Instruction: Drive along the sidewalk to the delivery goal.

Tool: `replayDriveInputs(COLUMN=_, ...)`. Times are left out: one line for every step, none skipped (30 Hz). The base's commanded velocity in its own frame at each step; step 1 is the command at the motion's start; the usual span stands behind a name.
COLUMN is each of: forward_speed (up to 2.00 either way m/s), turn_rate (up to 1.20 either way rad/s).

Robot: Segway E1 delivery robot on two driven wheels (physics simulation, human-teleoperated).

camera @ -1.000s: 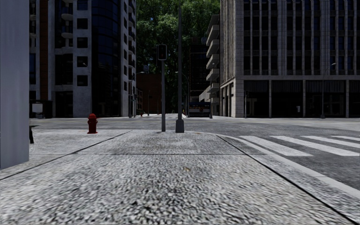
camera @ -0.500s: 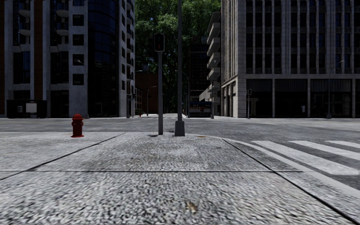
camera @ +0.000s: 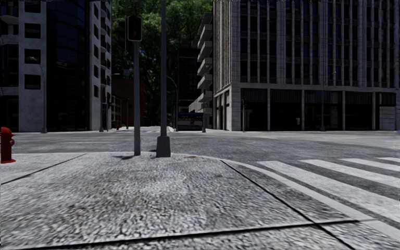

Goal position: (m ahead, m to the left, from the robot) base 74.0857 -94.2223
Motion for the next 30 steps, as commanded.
replayDriveInputs(forward_speed=2.0, turn_rate=-0.61)
replayDriveInputs(forward_speed=2.0, turn_rate=-0.64)
replayDriveInputs(forward_speed=2.0, turn_rate=-0.65)
replayDriveInputs(forward_speed=2.0, turn_rate=-0.65)
replayDriveInputs(forward_speed=2.0, turn_rate=-0.65)
replayDriveInputs(forward_speed=2.0, turn_rate=-0.65)
replayDriveInputs(forward_speed=2.0, turn_rate=-0.65)
replayDriveInputs(forward_speed=2.0, turn_rate=-0.65)
replayDriveInputs(forward_speed=2.0, turn_rate=-0.65)
replayDriveInputs(forward_speed=2.0, turn_rate=-0.65)
replayDriveInputs(forward_speed=2.0, turn_rate=-0.65)
replayDriveInputs(forward_speed=2.0, turn_rate=-0.65)
replayDriveInputs(forward_speed=2.0, turn_rate=-0.65)
replayDriveInputs(forward_speed=2.0, turn_rate=-0.65)
replayDriveInputs(forward_speed=2.0, turn_rate=-0.65)
replayDriveInputs(forward_speed=2.0, turn_rate=-0.65)
replayDriveInputs(forward_speed=2.0, turn_rate=-0.65)
replayDriveInputs(forward_speed=2.0, turn_rate=-0.65)
replayDriveInputs(forward_speed=2.0, turn_rate=-0.65)
replayDriveInputs(forward_speed=2.0, turn_rate=-0.65)
replayDriveInputs(forward_speed=2.0, turn_rate=-0.65)
replayDriveInputs(forward_speed=2.0, turn_rate=-0.65)
replayDriveInputs(forward_speed=2.0, turn_rate=-0.65)
replayDriveInputs(forward_speed=2.0, turn_rate=-0.65)
replayDriveInputs(forward_speed=1.96, turn_rate=-0.65)
replayDriveInputs(forward_speed=1.92, turn_rate=-0.65)
replayDriveInputs(forward_speed=1.89, turn_rate=-0.65)
replayDriveInputs(forward_speed=1.89, turn_rate=-0.65)
replayDriveInputs(forward_speed=1.87, turn_rate=-0.65)
replayDriveInputs(forward_speed=1.85, turn_rate=-0.65)
